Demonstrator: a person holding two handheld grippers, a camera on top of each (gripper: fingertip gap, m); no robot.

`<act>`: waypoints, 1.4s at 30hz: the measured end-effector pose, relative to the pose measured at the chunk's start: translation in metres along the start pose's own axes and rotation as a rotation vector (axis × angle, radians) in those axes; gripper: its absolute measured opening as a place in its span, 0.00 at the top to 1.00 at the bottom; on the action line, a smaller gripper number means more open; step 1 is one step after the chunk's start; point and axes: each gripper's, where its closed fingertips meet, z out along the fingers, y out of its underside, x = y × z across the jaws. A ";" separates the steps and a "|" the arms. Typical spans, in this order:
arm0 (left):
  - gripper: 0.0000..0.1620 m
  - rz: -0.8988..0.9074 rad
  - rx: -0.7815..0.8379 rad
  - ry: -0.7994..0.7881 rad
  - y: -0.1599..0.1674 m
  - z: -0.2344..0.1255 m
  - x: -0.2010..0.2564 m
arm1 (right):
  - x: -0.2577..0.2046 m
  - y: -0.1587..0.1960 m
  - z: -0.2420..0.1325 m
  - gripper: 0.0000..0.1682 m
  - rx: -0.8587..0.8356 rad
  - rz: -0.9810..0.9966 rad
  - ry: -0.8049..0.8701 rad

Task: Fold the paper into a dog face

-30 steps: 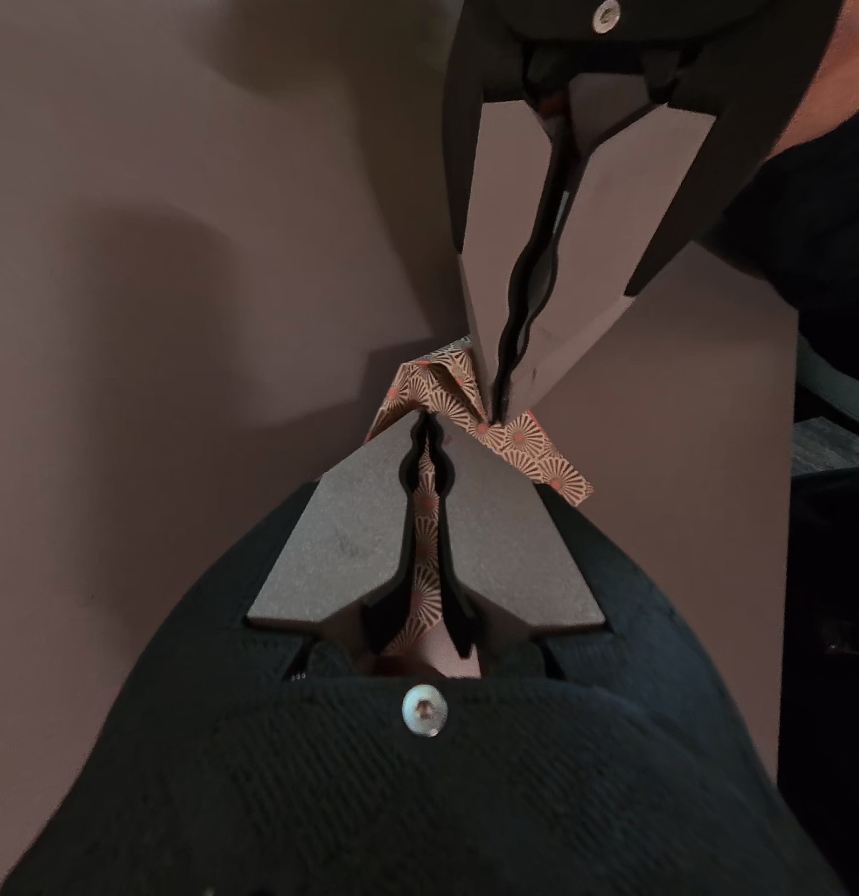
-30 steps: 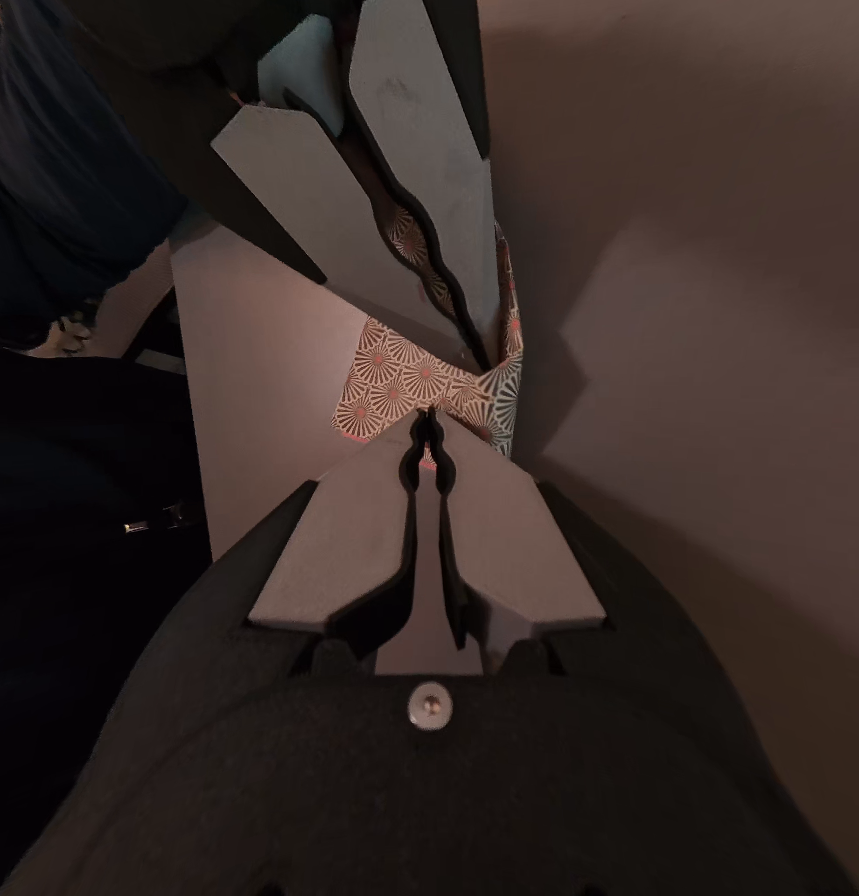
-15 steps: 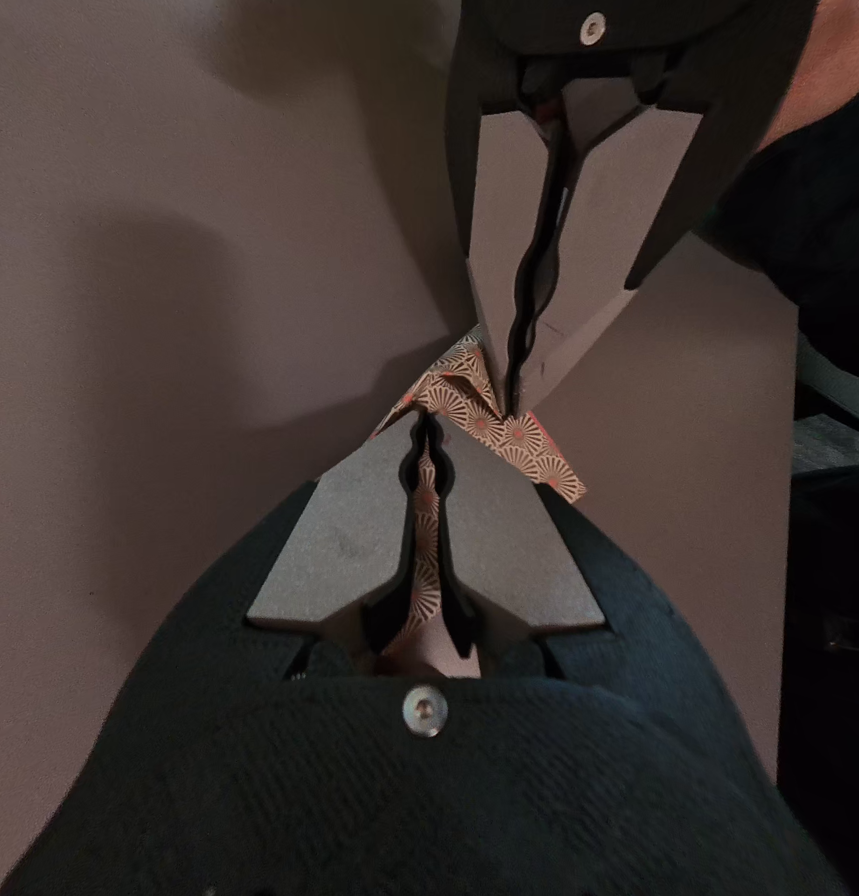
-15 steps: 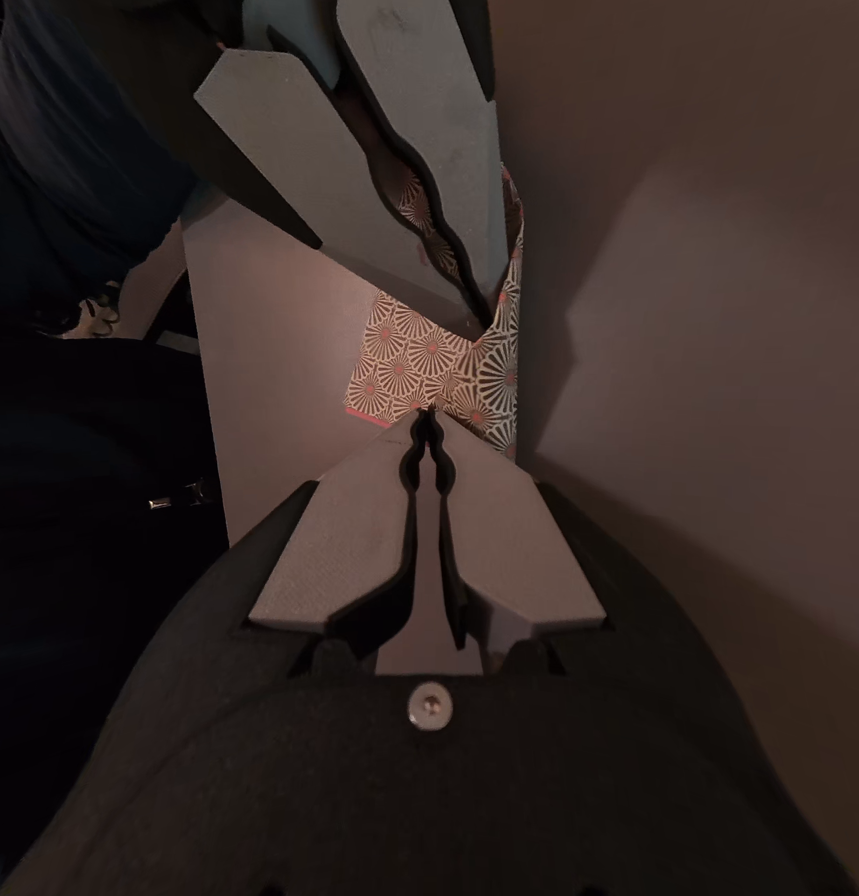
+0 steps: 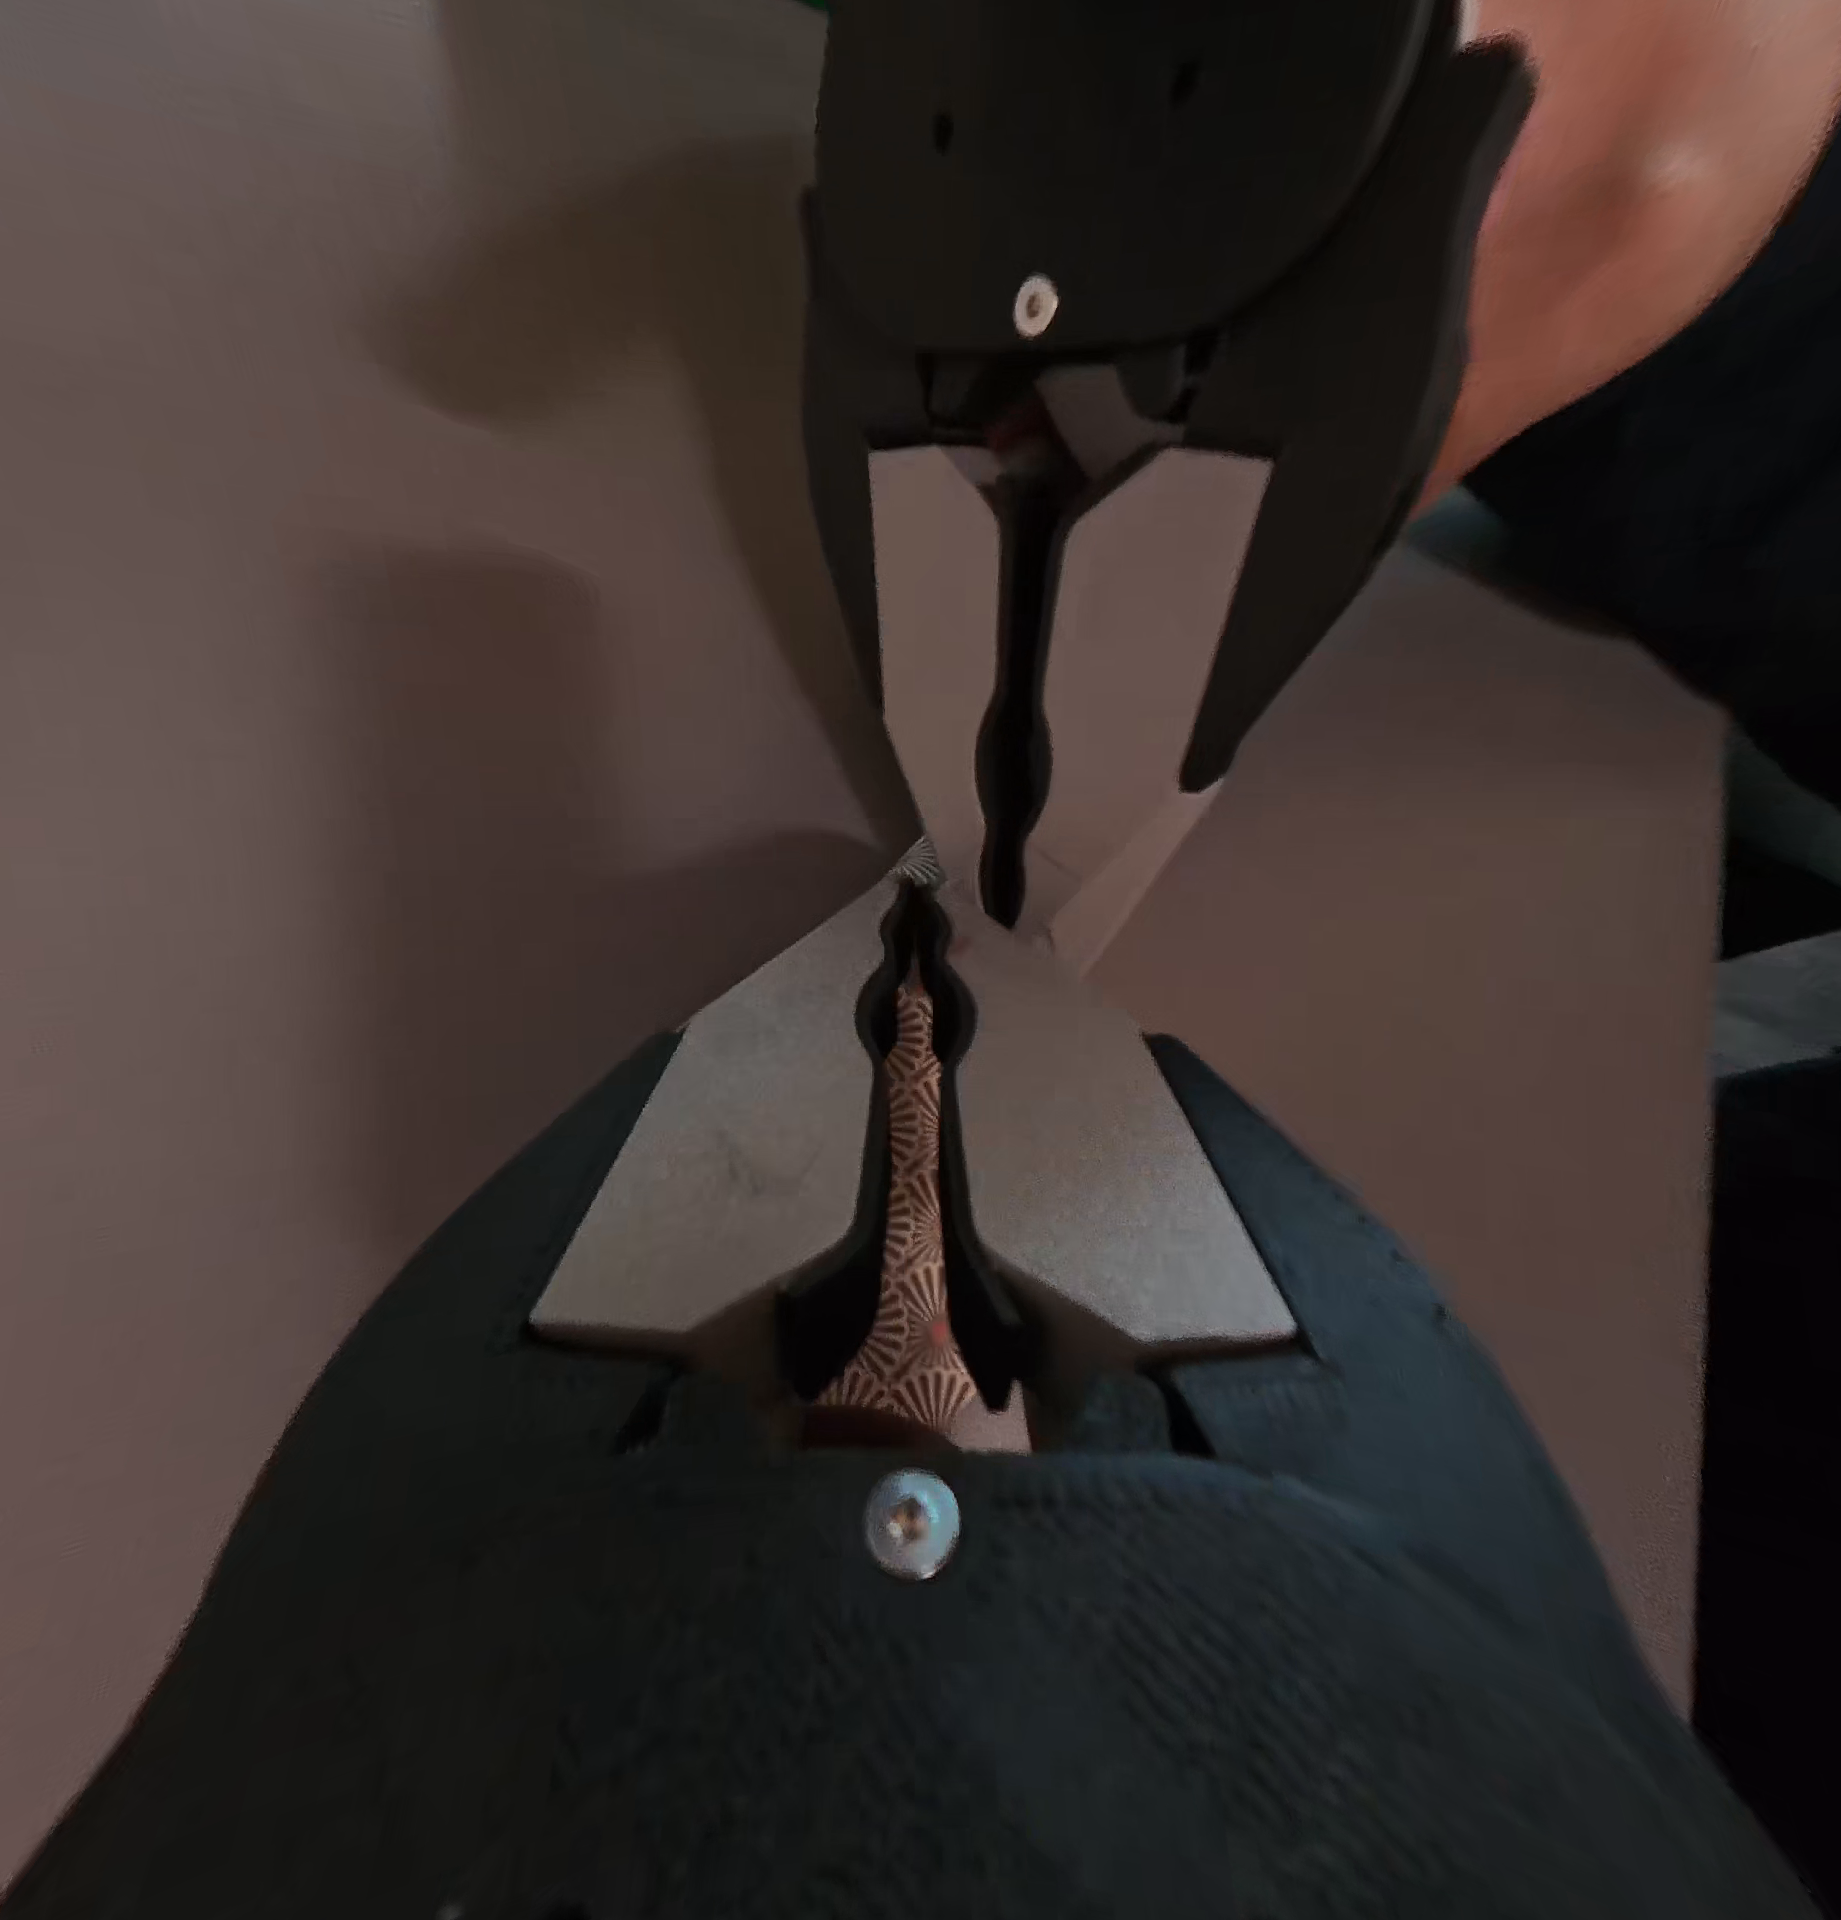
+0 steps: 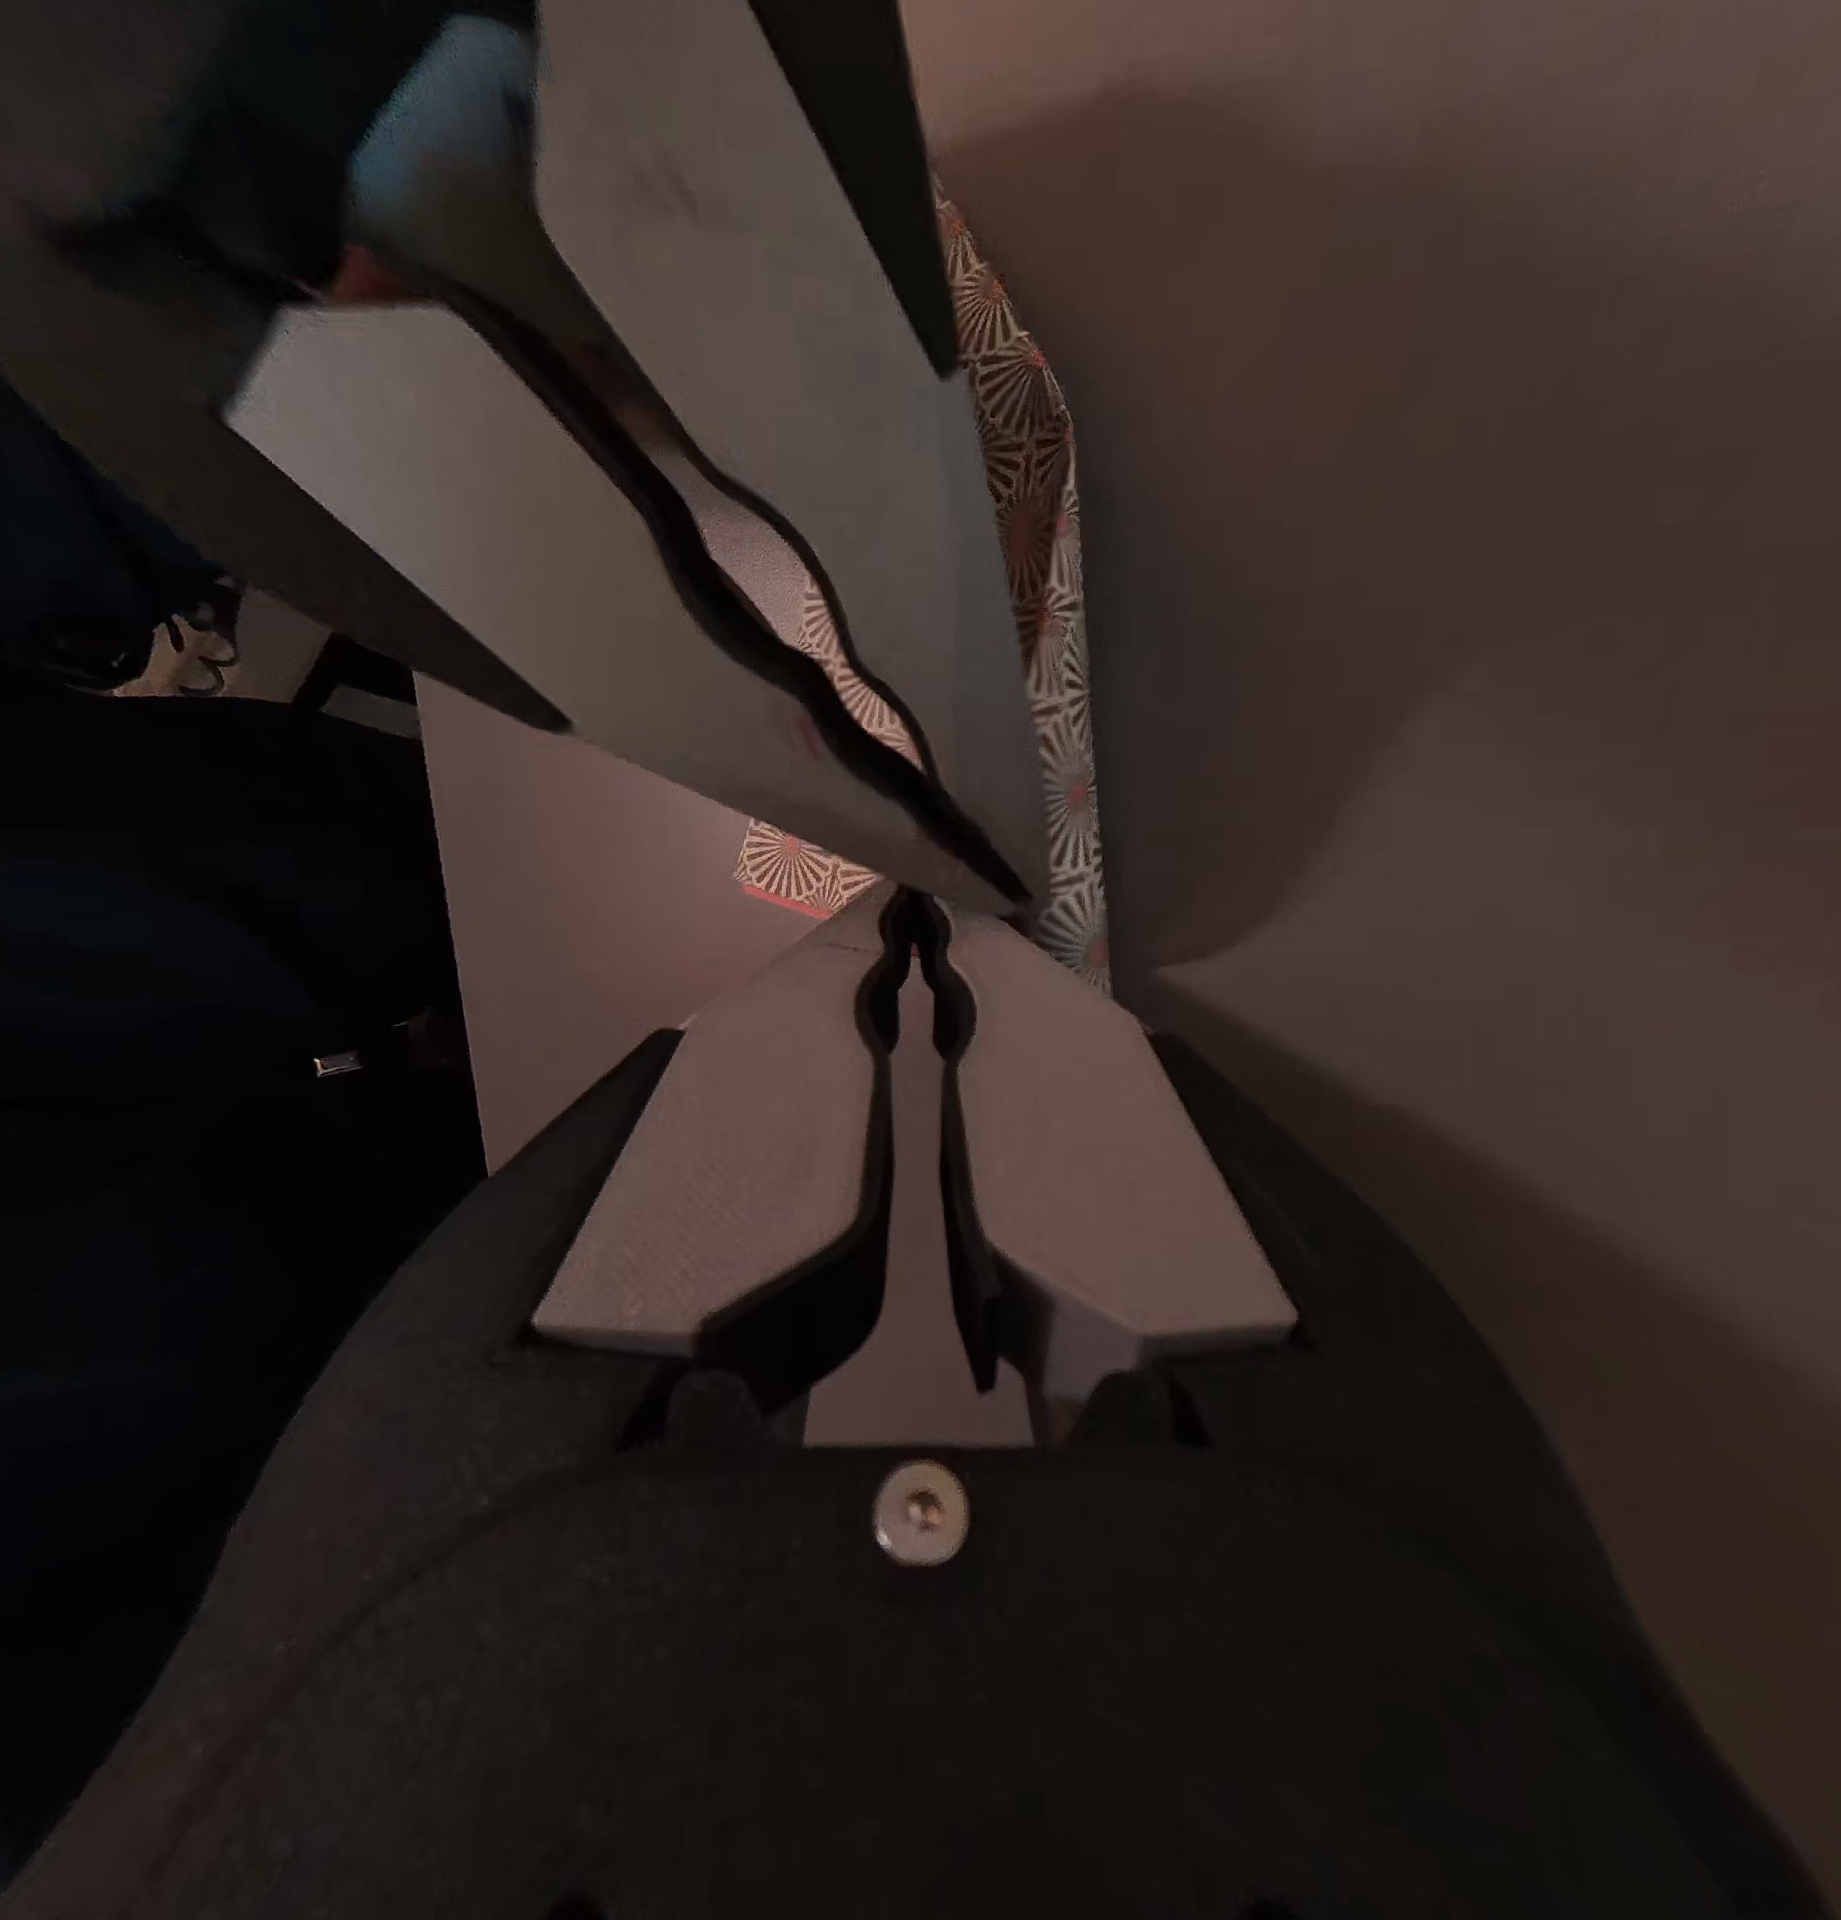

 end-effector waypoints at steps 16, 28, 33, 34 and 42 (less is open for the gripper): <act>1.00 -0.014 0.016 0.033 0.014 -0.002 -0.005 | -0.002 0.003 0.000 1.00 -0.009 0.011 -0.014; 1.00 0.023 -0.016 0.030 0.021 0.000 -0.006 | -0.018 -0.018 -0.030 0.91 0.160 -0.010 -0.095; 1.00 0.019 -0.016 0.034 0.021 0.000 -0.006 | 0.002 -0.024 -0.039 0.96 0.236 0.051 -0.050; 1.00 0.018 -0.016 0.034 0.021 0.000 -0.006 | 0.003 -0.022 -0.033 0.96 0.211 0.054 -0.046; 1.00 0.012 -0.012 0.023 0.022 -0.004 -0.008 | 0.017 -0.013 -0.004 1.00 0.124 0.129 -0.028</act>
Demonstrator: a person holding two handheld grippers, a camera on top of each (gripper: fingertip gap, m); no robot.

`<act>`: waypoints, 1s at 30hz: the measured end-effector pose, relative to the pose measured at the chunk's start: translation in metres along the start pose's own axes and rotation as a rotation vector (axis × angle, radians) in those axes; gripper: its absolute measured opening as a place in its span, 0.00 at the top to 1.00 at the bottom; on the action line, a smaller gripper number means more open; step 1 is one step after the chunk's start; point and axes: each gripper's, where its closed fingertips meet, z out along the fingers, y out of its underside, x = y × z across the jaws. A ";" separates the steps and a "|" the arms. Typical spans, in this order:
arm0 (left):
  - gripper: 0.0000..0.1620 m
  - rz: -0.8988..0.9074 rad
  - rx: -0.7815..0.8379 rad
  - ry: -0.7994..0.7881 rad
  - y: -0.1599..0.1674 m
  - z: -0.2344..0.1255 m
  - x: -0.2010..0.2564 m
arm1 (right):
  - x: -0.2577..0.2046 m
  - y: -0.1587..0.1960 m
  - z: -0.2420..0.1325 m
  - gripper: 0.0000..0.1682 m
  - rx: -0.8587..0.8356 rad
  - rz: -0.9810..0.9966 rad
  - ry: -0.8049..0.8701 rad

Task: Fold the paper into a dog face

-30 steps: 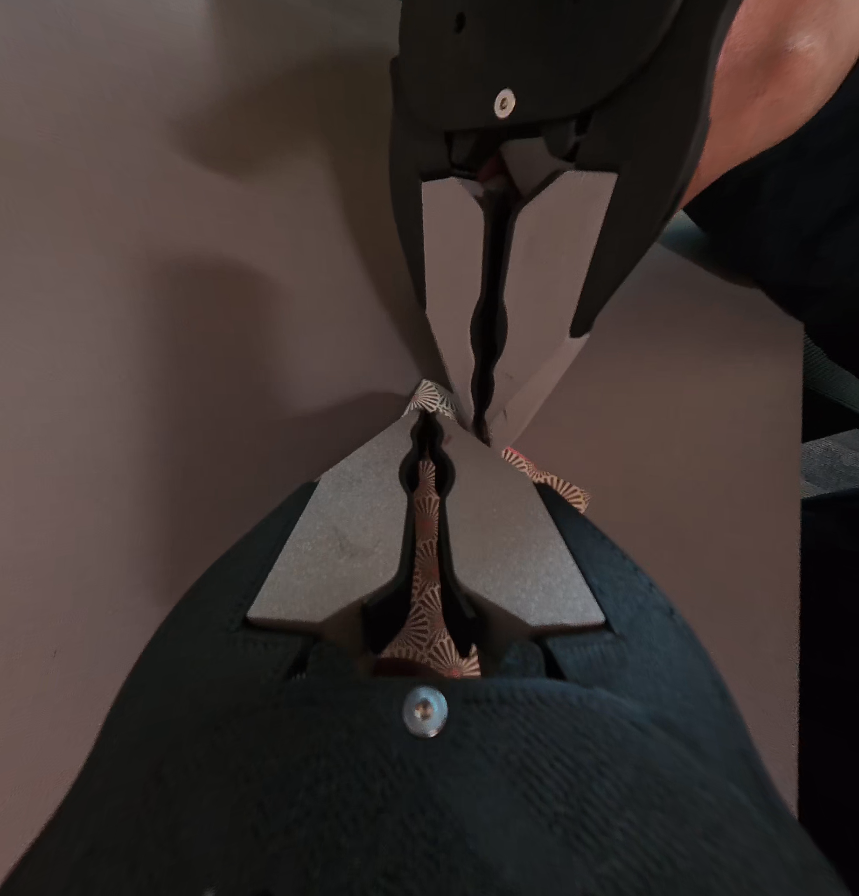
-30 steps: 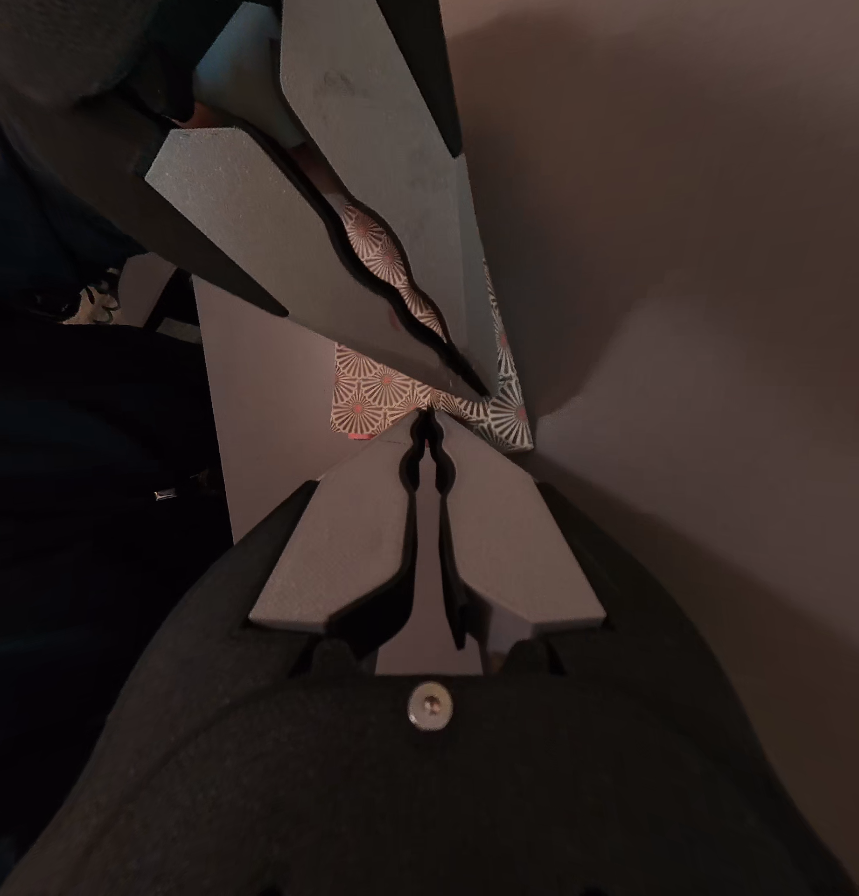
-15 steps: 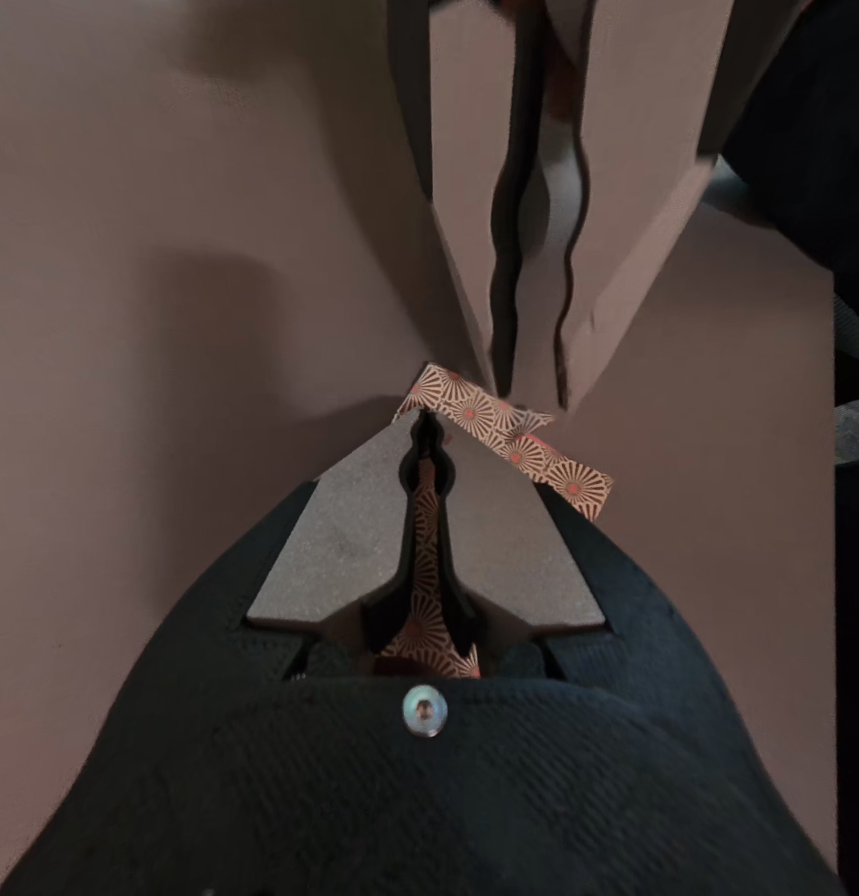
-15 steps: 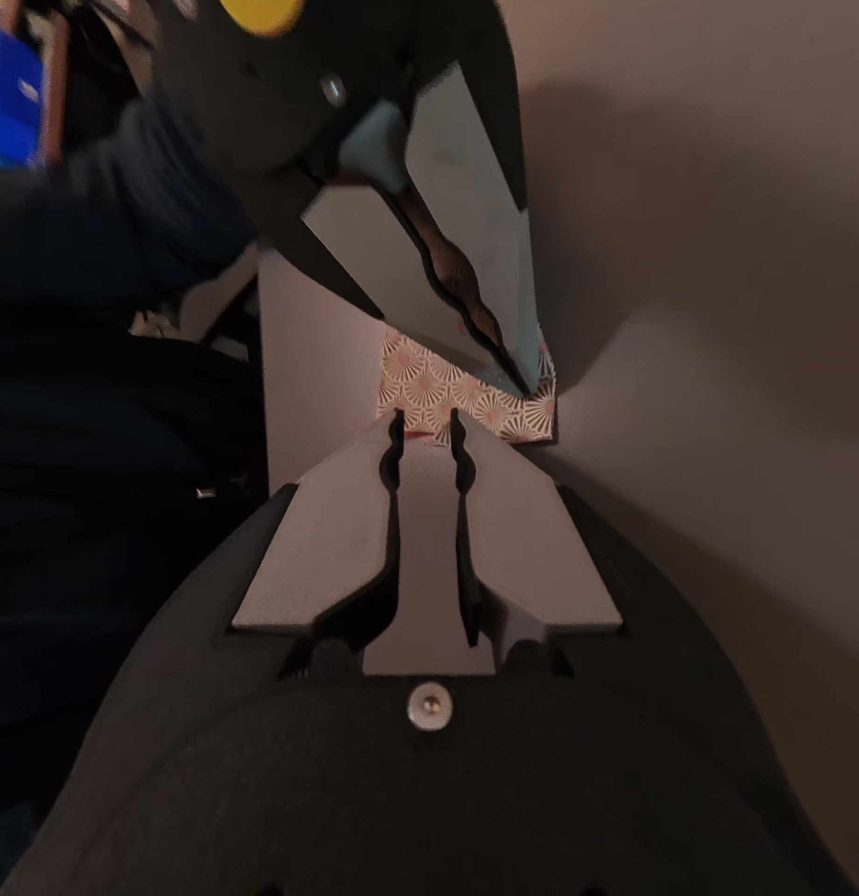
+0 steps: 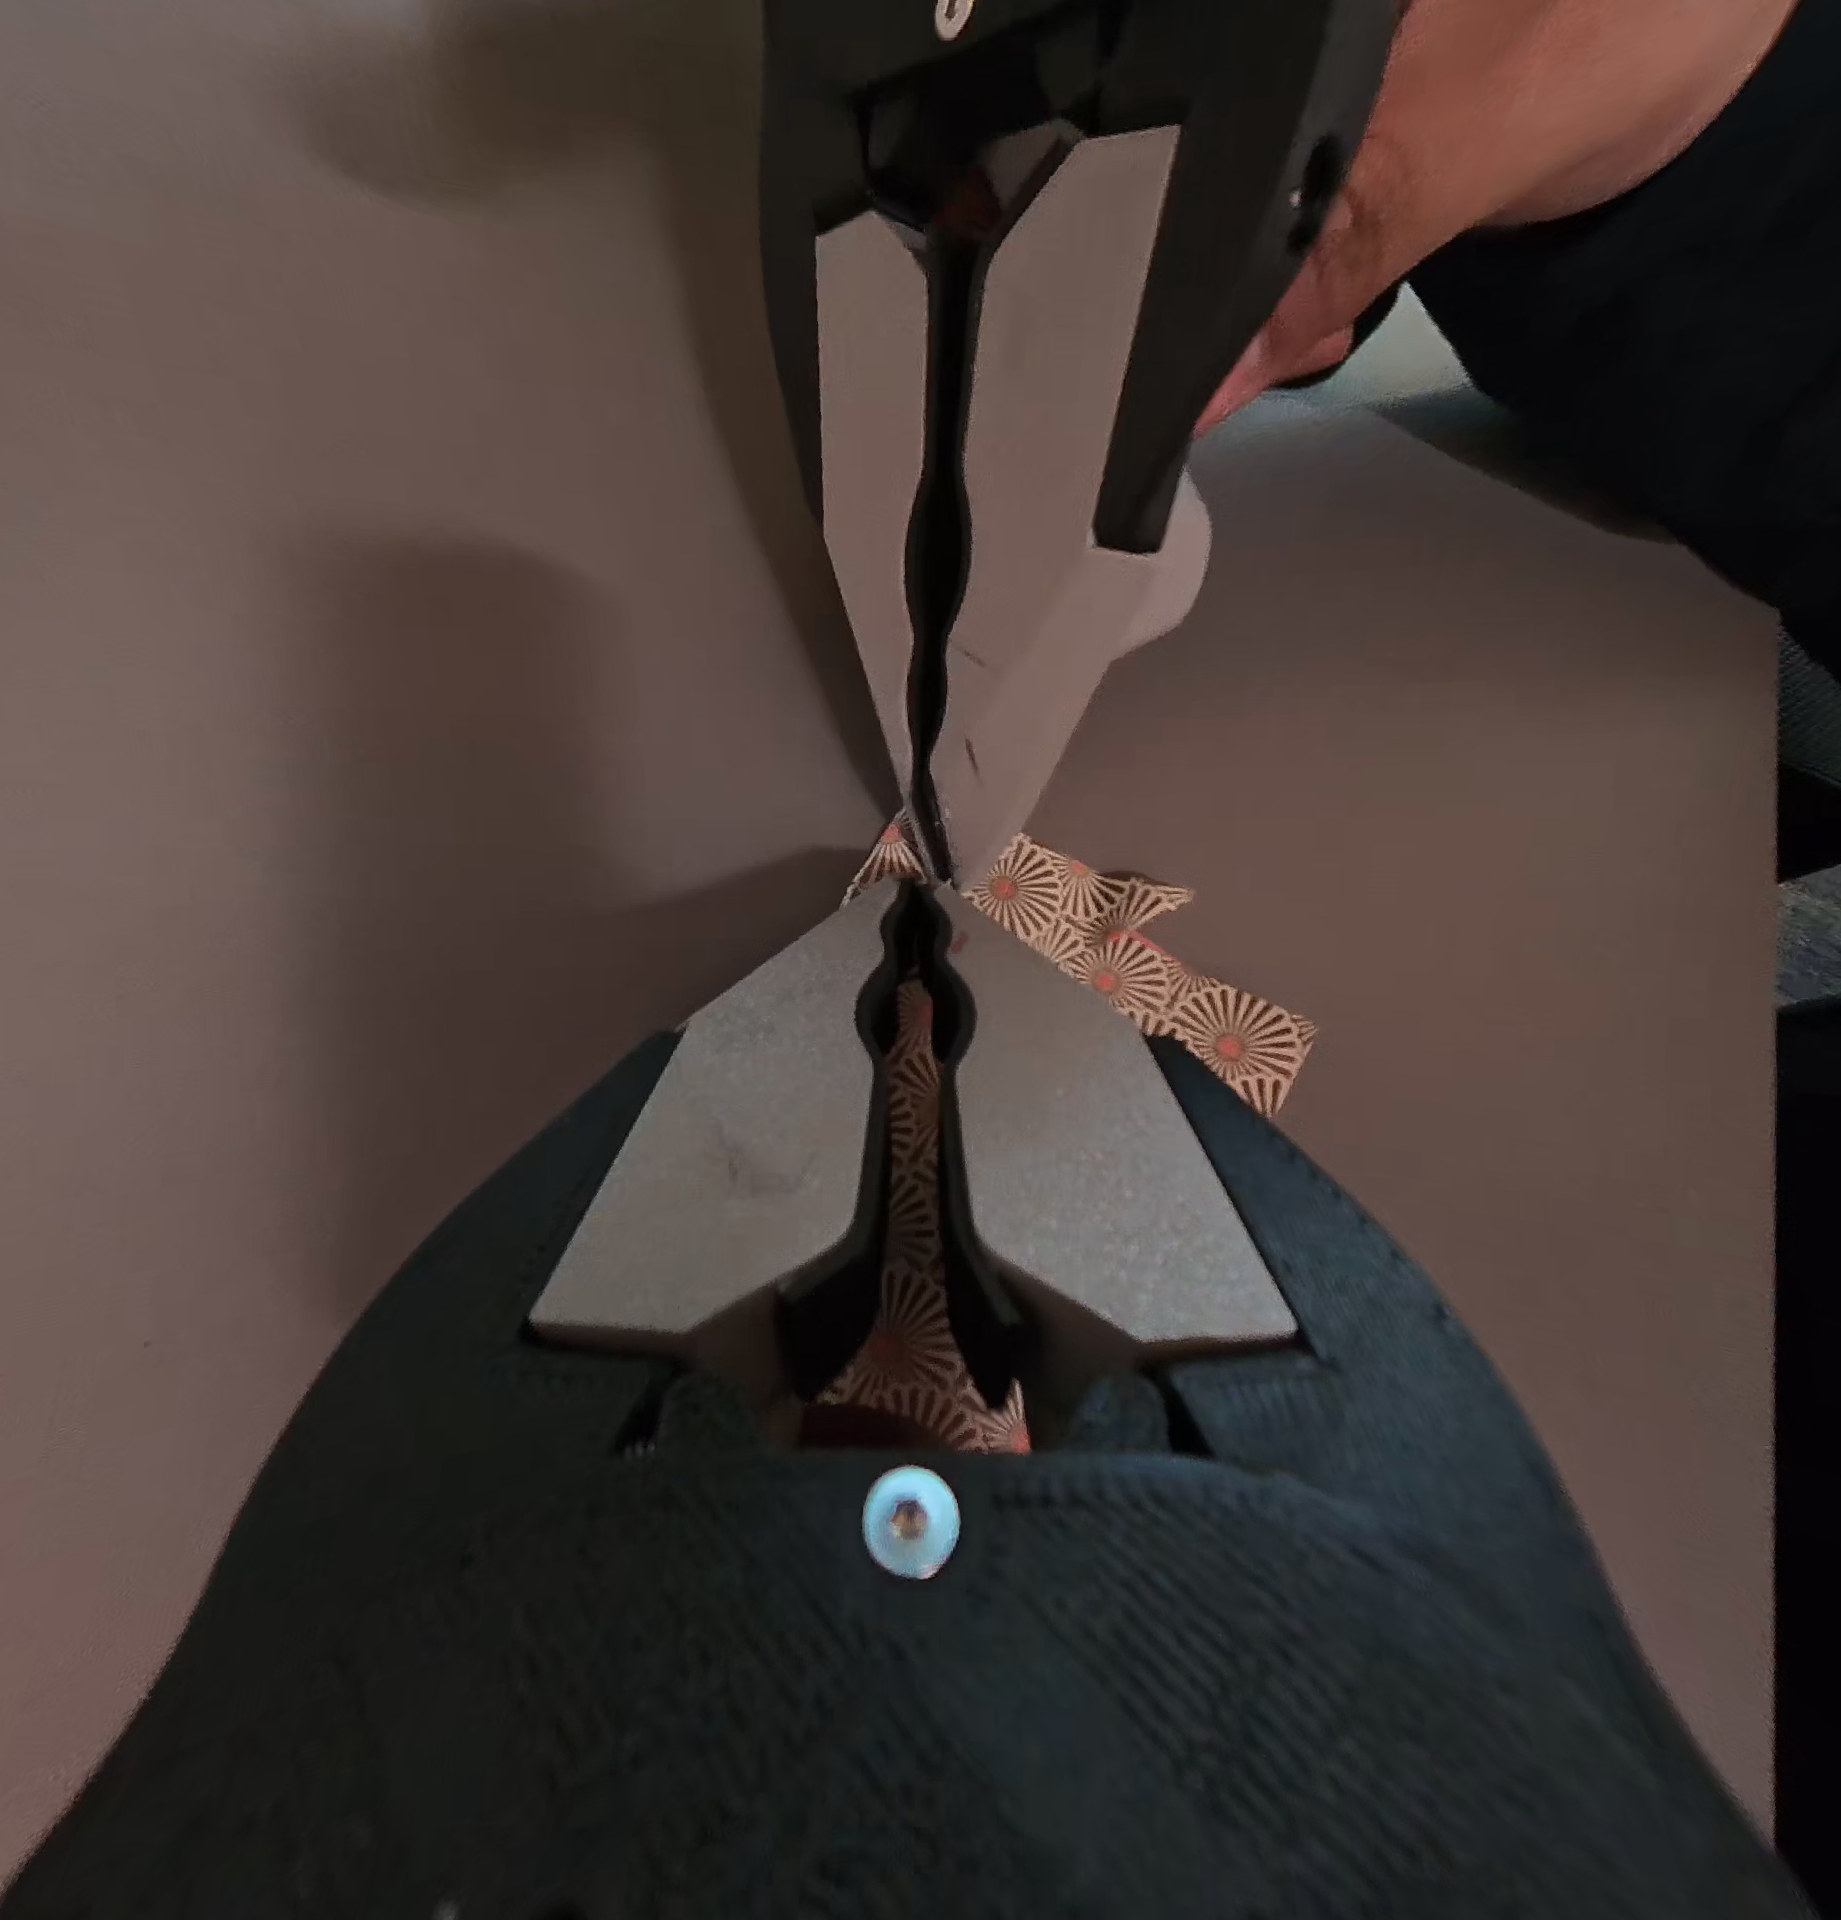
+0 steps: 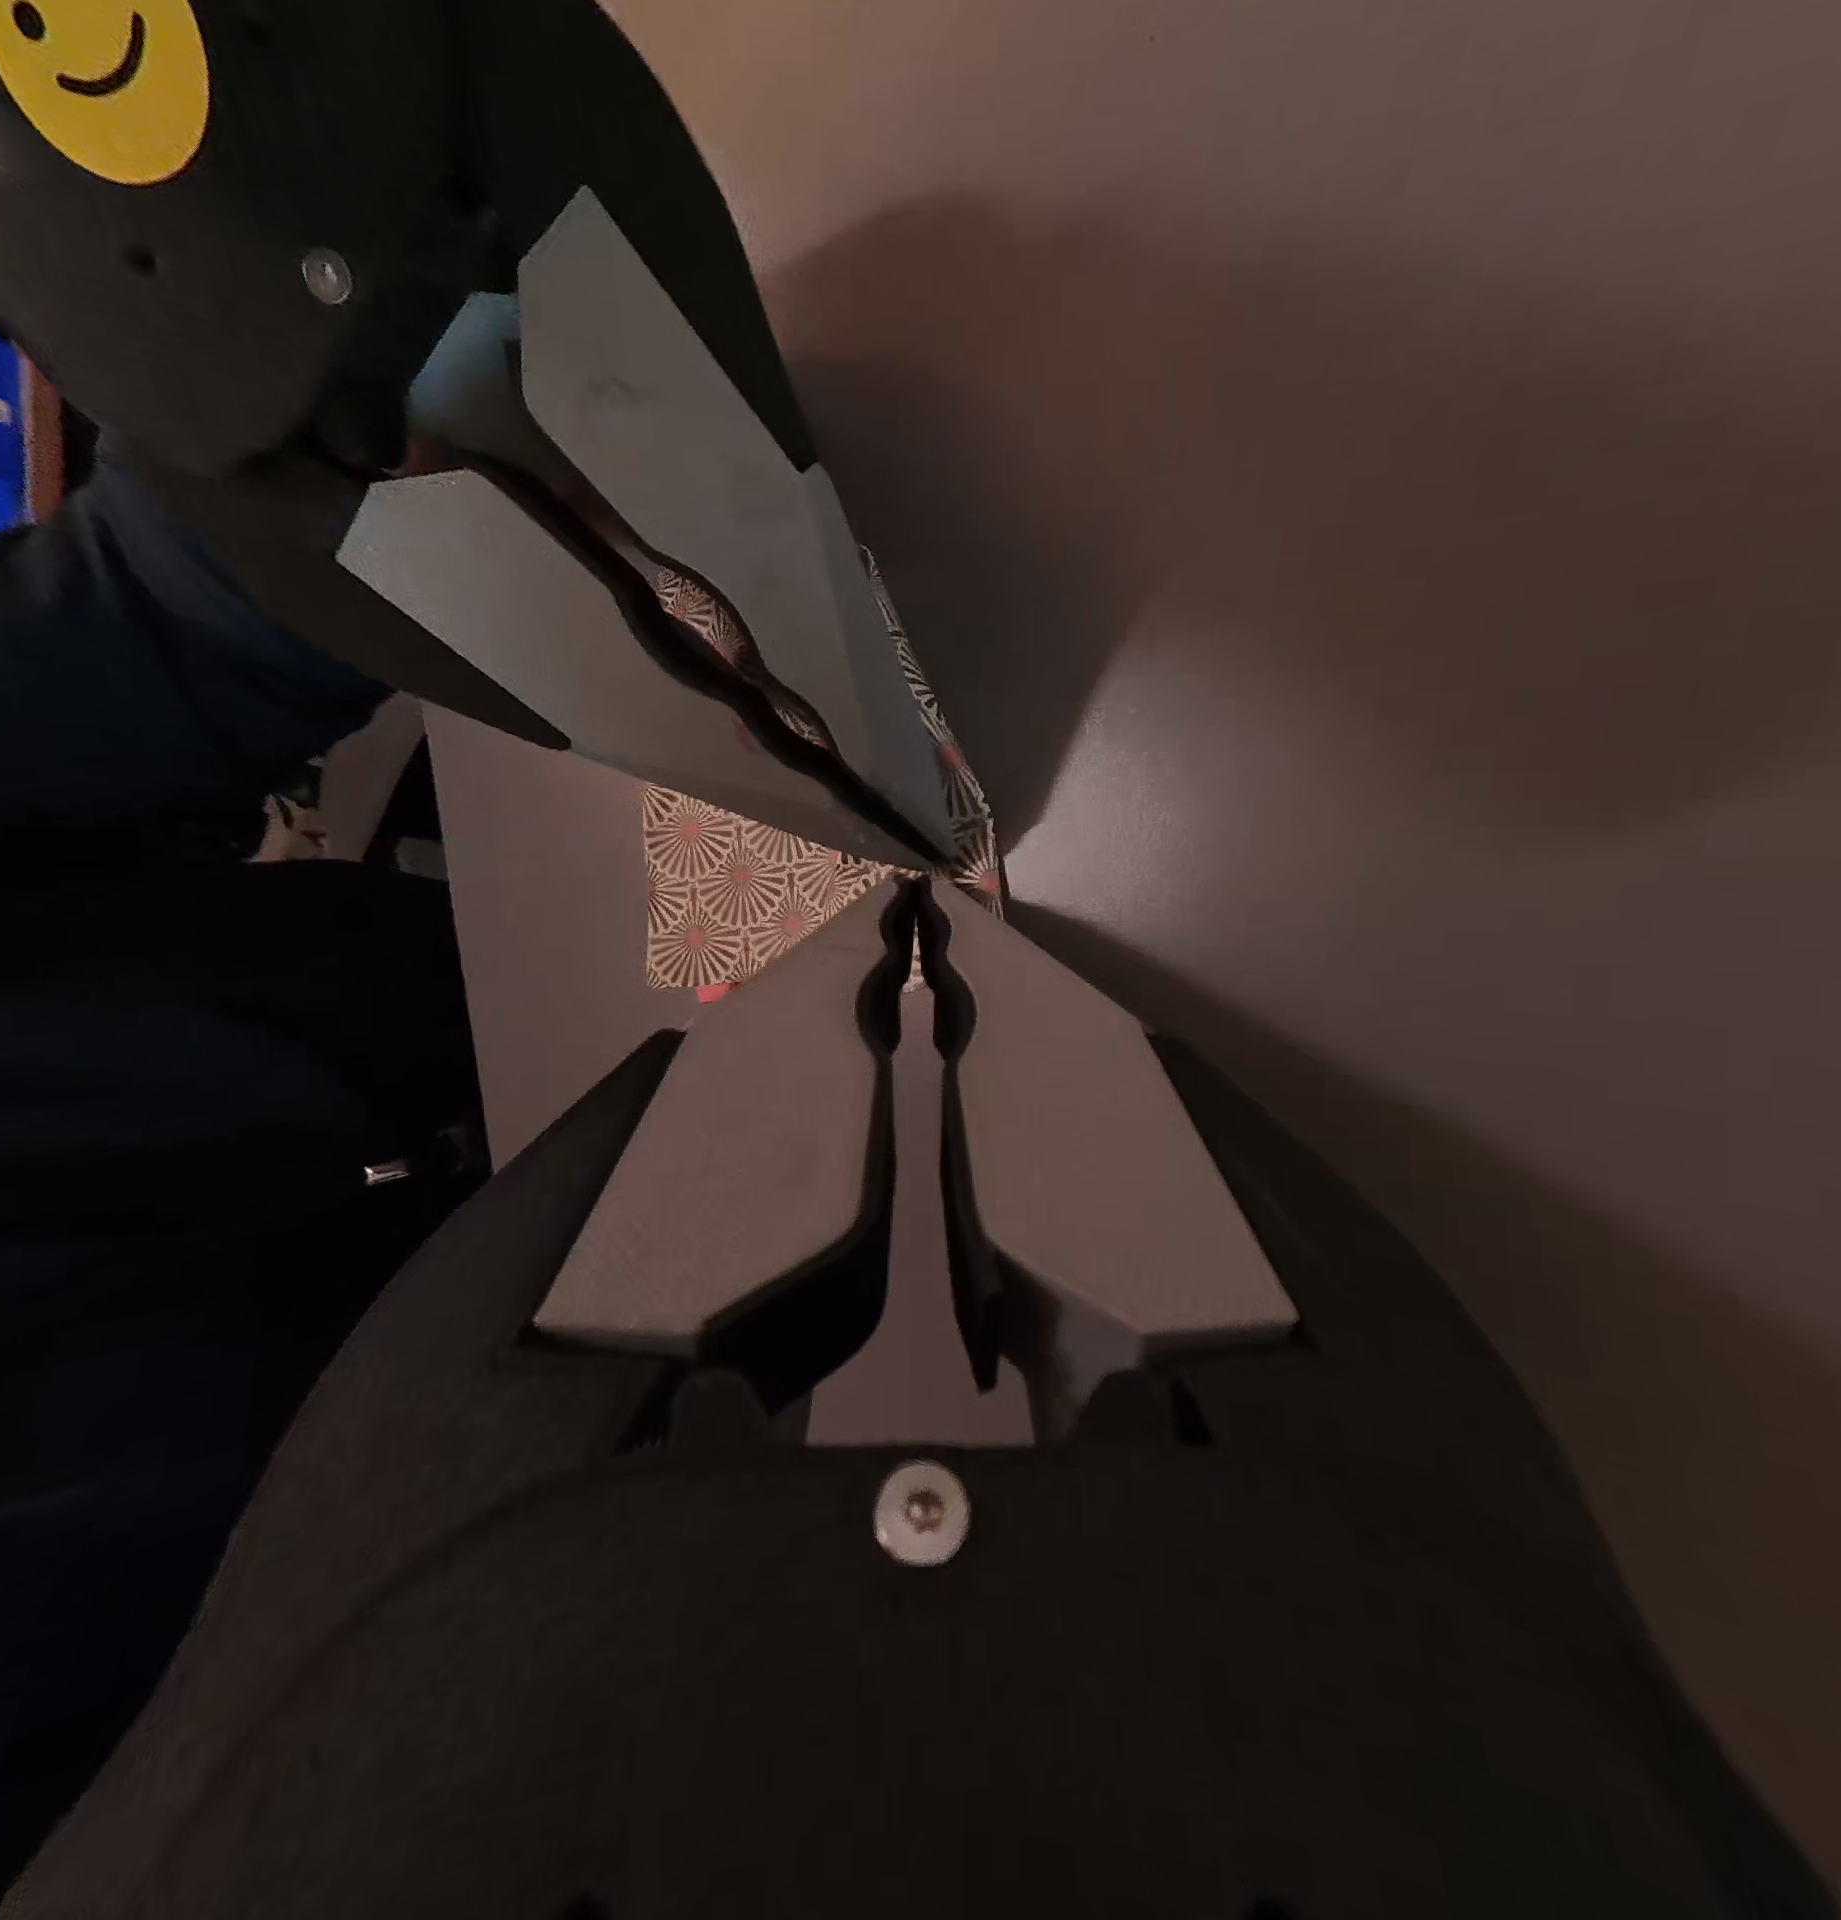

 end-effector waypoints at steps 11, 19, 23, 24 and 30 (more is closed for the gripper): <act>1.00 0.026 -0.029 0.013 0.012 -0.018 0.000 | 0.003 -0.001 -0.003 1.00 0.024 0.079 -0.019; 1.00 0.082 -0.062 0.015 0.025 -0.023 0.004 | 0.003 -0.002 -0.003 1.00 0.026 0.089 -0.013; 1.00 0.075 -0.043 0.029 0.026 -0.024 0.004 | 0.003 -0.002 -0.003 1.00 0.026 0.088 -0.010; 1.00 0.063 -0.041 0.035 0.026 -0.024 0.004 | 0.003 -0.002 -0.003 1.00 0.024 0.082 -0.006; 1.00 0.028 -0.023 0.066 0.025 -0.024 0.004 | -0.007 -0.015 -0.004 1.00 0.082 0.023 -0.047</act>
